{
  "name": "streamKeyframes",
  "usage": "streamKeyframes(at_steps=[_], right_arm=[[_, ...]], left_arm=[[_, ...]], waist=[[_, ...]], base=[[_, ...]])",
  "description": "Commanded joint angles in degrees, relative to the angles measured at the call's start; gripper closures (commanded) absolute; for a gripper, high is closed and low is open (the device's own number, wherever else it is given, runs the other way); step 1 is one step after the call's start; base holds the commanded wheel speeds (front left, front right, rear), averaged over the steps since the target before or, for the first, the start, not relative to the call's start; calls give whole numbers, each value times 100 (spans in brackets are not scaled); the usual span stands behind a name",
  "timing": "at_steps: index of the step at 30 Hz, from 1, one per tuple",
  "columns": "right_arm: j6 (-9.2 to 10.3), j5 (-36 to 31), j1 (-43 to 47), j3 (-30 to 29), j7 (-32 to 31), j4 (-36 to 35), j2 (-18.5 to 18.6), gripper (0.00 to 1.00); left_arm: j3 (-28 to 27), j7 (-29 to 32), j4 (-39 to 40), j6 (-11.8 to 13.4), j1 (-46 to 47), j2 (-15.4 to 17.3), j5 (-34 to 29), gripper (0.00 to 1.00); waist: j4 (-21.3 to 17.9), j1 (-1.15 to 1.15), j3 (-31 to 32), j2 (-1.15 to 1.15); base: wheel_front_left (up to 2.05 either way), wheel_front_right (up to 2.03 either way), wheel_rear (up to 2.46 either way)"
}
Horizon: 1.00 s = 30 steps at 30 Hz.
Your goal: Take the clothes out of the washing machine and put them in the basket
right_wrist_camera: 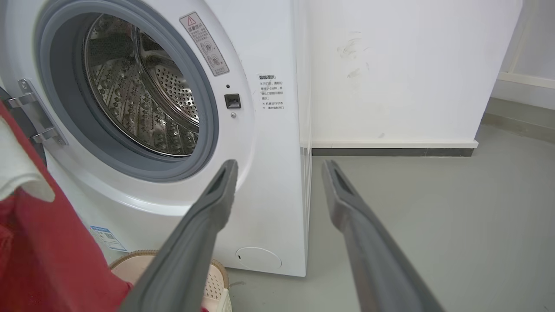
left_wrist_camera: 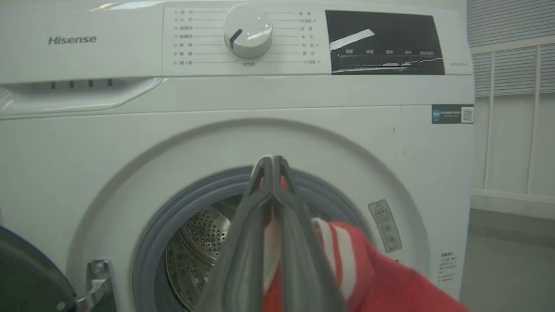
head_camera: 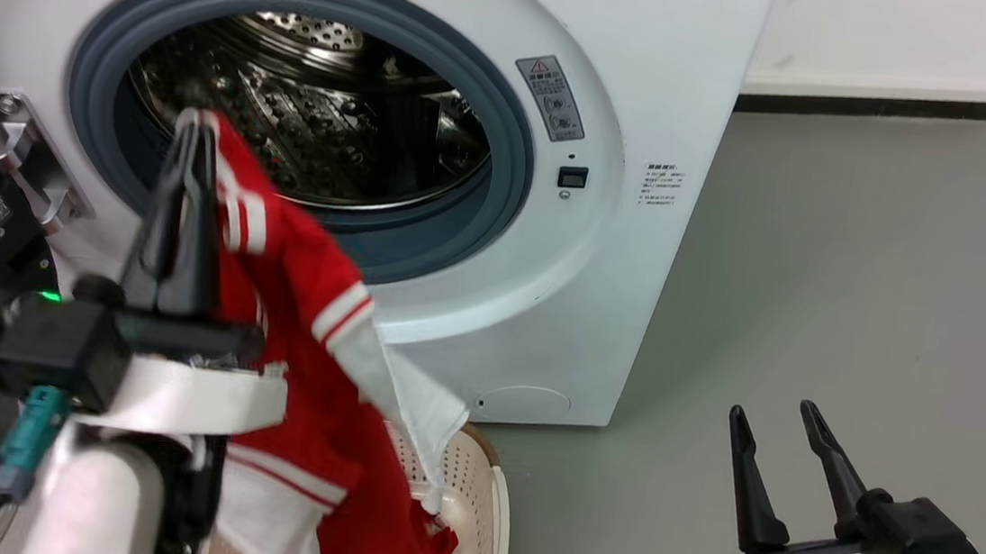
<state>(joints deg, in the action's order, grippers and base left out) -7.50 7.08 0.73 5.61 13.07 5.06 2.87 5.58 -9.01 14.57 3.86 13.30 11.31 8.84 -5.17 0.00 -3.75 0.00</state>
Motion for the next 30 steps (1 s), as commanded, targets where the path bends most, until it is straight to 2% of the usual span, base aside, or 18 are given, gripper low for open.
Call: streamKeyframes(at_steps=[1,7,11,14,20,25,30], right_arm=[[3,22,-73,16,21,-16,1,0],[2,67,-244,56,64,18,1,0],[3,76,-404,92,102,38,1,0],[3,89,-569,113,123,37,1,0],[3,49,-988,196,166,-1,1,0],[3,42,-1462,347,195,-31,1,0],[3,141,-1841,474,213,25,-1,0]], left_arm=[[16,8,-143,43,-180,-84,66,100],[121,-204,-1609,125,-869,-417,341,100],[215,-420,-2936,6,-961,-597,599,100],[218,-538,-3989,-119,-654,-694,771,100],[167,-621,-5668,-175,368,-784,892,100],[-10,-622,-6406,-76,1222,-798,793,100],[-2,-618,-6977,31,1841,-646,501,100]], waist=[[-16,0,-95,0],[-33,0,-419,0],[-67,0,-726,0],[-77,0,-1038,0],[-97,0,-1979,0],[-248,0,-2900,0],[-473,0,-3610,0]], base=[[0,0,0],[0,0,0],[0,0,0],[0,0,0],[0,0,0],[0,0,0],[0,0,0]])
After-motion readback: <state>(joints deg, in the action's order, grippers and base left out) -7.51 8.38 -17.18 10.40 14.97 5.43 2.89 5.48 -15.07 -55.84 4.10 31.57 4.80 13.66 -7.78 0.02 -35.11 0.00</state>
